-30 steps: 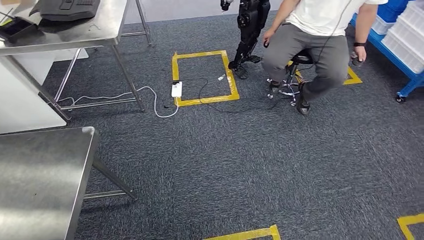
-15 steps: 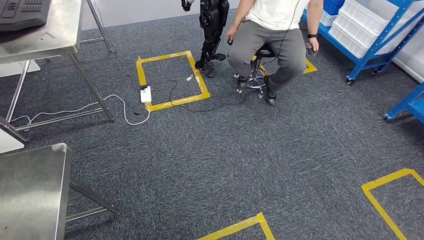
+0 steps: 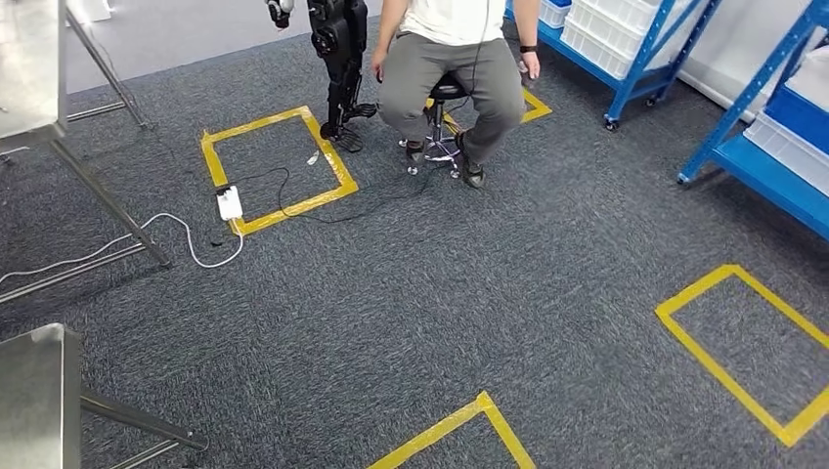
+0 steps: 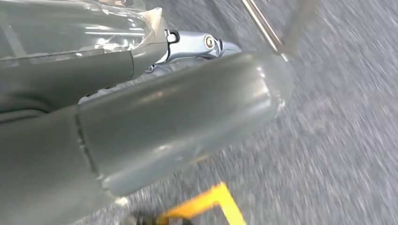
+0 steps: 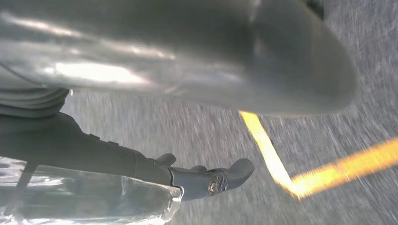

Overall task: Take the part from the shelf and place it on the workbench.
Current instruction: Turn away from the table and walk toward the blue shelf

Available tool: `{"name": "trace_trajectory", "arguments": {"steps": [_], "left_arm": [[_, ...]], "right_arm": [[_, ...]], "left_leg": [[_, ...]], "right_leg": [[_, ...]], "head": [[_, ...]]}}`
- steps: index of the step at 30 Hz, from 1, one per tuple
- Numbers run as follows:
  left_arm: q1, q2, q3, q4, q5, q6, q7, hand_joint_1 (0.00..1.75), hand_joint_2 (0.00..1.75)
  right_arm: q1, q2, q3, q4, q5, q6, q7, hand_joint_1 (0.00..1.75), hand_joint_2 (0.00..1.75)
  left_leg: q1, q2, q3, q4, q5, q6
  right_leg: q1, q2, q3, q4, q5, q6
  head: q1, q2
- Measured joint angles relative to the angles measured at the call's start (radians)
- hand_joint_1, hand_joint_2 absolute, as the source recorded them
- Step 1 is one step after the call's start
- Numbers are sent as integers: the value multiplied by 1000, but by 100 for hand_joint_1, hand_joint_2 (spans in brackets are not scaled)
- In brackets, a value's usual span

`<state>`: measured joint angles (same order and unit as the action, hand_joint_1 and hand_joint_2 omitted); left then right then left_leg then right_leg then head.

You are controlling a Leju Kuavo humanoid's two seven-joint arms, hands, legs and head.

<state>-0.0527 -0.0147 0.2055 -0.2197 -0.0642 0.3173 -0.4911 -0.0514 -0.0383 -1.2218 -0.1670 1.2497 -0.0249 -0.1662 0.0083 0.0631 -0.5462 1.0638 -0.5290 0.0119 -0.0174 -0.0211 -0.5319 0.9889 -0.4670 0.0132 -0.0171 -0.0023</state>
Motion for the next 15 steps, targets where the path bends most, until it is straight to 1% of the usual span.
{"name": "trace_trajectory", "arguments": {"steps": [1, 2, 3, 4, 5, 6, 7, 8, 9, 10, 11, 12, 13, 14, 15], "left_arm": [[1, 1, -1, 0, -1, -9, 4, 0, 0], [4, 1, -1, 1, -1, -20, 10, 0, 0], [6, 2, -1, 2, -1, -36, 21, 0, 0], [9, 3, -2, 3, 0, -59, 35, 0, 0], [10, 4, -3, 4, 0, -88, 53, 0, 0], [11, 5, -4, 5, 0, -120, 73, 0, 0], [12, 6, -7, 6, -1, -153, 94, 0, 0], [13, 7, -11, 10, -3, -187, 117, 0, 0], [14, 8, -15, 13, -6, -219, 141, 0, 0], [15, 10, -20, 17, -9, -247, 163, 0, 0], [16, 11, -25, 19, -12, -270, 179, 0, 0], [16, 12, -30, 19, -15, -288, 192, 0, 0], [16, 13, -36, 20, -18, -301, 200, 0, 0], [16, 14, -41, 20, -21, -312, 205, 0, 0], [17, 15, -45, 20, -24, -320, 210, 0, 0]], "right_arm": [[-1, 0, 0, 1, -2, 17, 1, 0, 0], [-3, 0, 0, 1, -2, 30, 3, 0, 0], [-3, 0, 0, 1, -1, 39, 5, 0, 0], [-3, 0, 0, 1, 1, 48, 8, 0, 0], [-3, 1, 0, 1, 3, 55, 12, 0, 0], [-2, 2, 0, 1, 5, 60, 16, 0, 0], [-2, 2, 0, 1, 7, 63, 20, 0, 0], [-4, 1, 0, 1, 8, 65, 23, 0, 0], [-7, 0, 0, 0, 9, 67, 25, 0, 0], [-9, -1, 0, 0, 10, 69, 27, 0, 0], [-10, -1, 0, 0, 11, 70, 29, 0, 0], [-9, 0, 0, 0, 11, 71, 30, 0, 0], [-6, 1, 0, 0, 11, 72, 31, 0, 0], [-4, 2, 0, 0, 11, 72, 32, 0, 0], [-4, 2, 0, 0, 10, 72, 32, 0, 0]], "left_leg": [[3, -32, -19, 44, -29, -6], [4, -53, -44, 100, -62, -10], [6, -60, -69, 156, -87, -14], [8, -62, -87, 192, -96, -17], [11, -64, -91, 198, -86, -19], [16, -68, -78, 169, -57, -22], [24, -82, -53, 112, -21, -27], [31, -107, -28, 57, 4, -33], [36, -129, -11, 14, 20, -35], [36, -145, -3, -8, 23, -34], [31, -149, -4, -11, 19, -28], [26, -138, -5, -13, 21, -17], [23, -125, -6, -17, 25, -6], [21, -113, -6, -21, 30, 5], [20, -99, -6, -25, 33, 15]], "right_leg": [[-4, 11, 1, -1, 4, -6], [-4, 22, -2, -1, 6, -9], [-3, 35, -4, 0, 8, -12], [-4, 49, -5, 0, 9, -13], [-6, 63, -5, 2, 9, -13], [-8, 77, -5, 5, 8, -11], [-11, 90, -6, 10, 6, -8], [-12, 103, -10, 17, 4, -2], [-10, 115, -17, 26, 1, 5], [-8, 126, -26, 30, 2, 15], [-6, 137, -35, 31, 4, 24], [-6, 149, -44, 29, 8, 33], [-8, 148, -51, 29, 10, 40], [-9, 130, -58, 41, 5, 44], [-11, 103, -74, 71, -12, 43]], "head": [[-1, 0], [-2, 0], [-2, 0], [-2, 0], [-2, 0], [-2, 0], [-2, 0], [-2, 0], [-3, 0], [-3, 0], [-4, 0], [-4, 0], [-3, 0], [-2, 0], [0, 0]]}}
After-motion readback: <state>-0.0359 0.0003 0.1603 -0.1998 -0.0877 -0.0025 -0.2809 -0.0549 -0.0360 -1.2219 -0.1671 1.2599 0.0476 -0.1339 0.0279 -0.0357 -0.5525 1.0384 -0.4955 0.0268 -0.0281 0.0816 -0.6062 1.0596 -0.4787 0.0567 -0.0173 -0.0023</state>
